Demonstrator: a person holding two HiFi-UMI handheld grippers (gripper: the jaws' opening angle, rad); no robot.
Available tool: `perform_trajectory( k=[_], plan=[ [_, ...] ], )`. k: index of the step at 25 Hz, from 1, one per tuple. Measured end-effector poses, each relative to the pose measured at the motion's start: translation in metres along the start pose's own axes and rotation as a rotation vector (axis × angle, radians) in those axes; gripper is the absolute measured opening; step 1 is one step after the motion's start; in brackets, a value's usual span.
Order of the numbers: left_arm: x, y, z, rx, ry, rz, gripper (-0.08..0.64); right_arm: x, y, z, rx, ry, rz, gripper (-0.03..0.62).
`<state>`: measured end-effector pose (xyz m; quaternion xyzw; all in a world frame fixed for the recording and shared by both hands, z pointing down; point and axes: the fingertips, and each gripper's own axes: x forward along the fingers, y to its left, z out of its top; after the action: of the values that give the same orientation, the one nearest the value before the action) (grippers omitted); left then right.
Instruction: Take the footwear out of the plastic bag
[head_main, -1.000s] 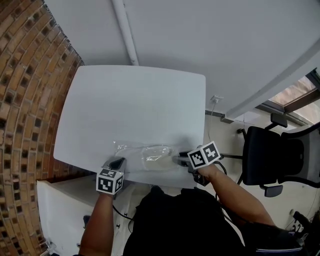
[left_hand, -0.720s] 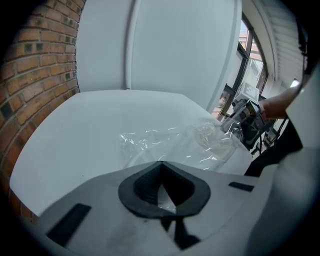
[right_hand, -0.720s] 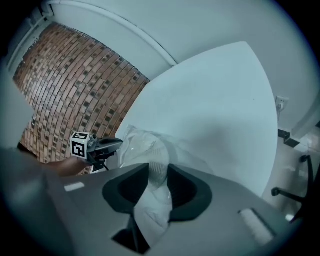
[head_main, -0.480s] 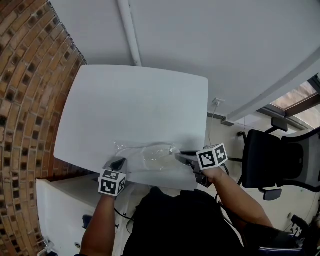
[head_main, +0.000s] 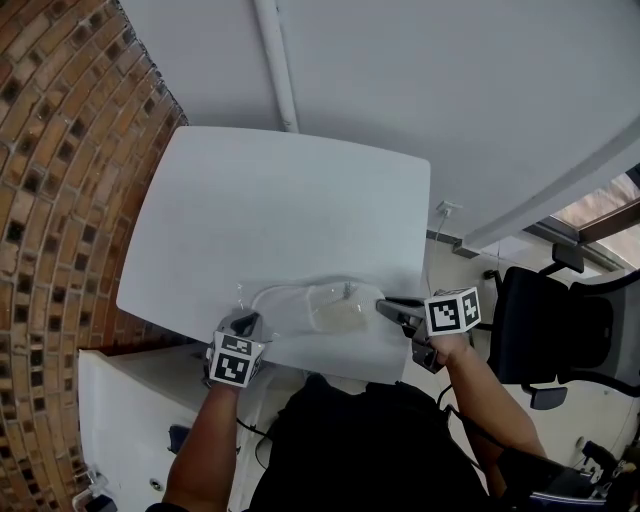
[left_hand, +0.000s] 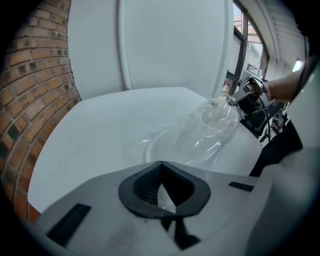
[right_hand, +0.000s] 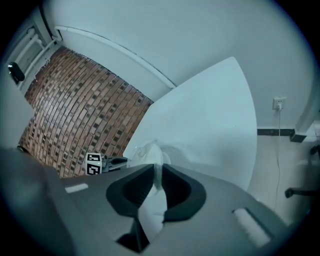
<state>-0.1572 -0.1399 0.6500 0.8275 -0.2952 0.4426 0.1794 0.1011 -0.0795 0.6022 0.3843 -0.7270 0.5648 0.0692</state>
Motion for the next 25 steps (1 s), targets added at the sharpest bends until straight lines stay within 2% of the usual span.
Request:
perform_trajectory(
  k=[9,11,14,17,18,19,22,25],
  plan=[
    [-0.008,0.038,-0.012,-0.036,0.053,0.099,0.006,-0.033,-0.012,0.018,-0.001,-0.068,-0.010,0.049],
    [-0.012,0.046,-0.009,-0.065,0.032,0.105,0.006,-0.035,-0.012,0.021,0.011,-0.086,-0.003,0.046],
    [-0.017,0.034,0.017,-0.052,-0.060,0.052,0.006,-0.031,-0.010,0.021,0.007,-0.084,0.001,0.046],
    [-0.012,0.006,0.047,0.022,-0.126,-0.020,0.027,-0.022,-0.006,0.020,-0.008,-0.068,-0.003,0.048],
    [-0.007,-0.003,0.052,0.050,-0.125,-0.044,0.105,-0.018,-0.004,0.019,-0.013,-0.061,-0.004,0.048],
    [-0.001,-0.010,0.053,0.078,-0.108,-0.062,0.151,-0.015,-0.002,0.018,-0.017,-0.055,-0.004,0.048],
    [0.014,-0.018,0.041,0.123,-0.031,-0.071,0.153,-0.007,0.001,0.015,-0.014,-0.038,-0.008,0.048],
    [0.019,-0.016,0.037,0.053,-0.050,-0.079,0.140,-0.004,0.001,0.012,-0.007,-0.033,-0.020,0.051]
  ],
)
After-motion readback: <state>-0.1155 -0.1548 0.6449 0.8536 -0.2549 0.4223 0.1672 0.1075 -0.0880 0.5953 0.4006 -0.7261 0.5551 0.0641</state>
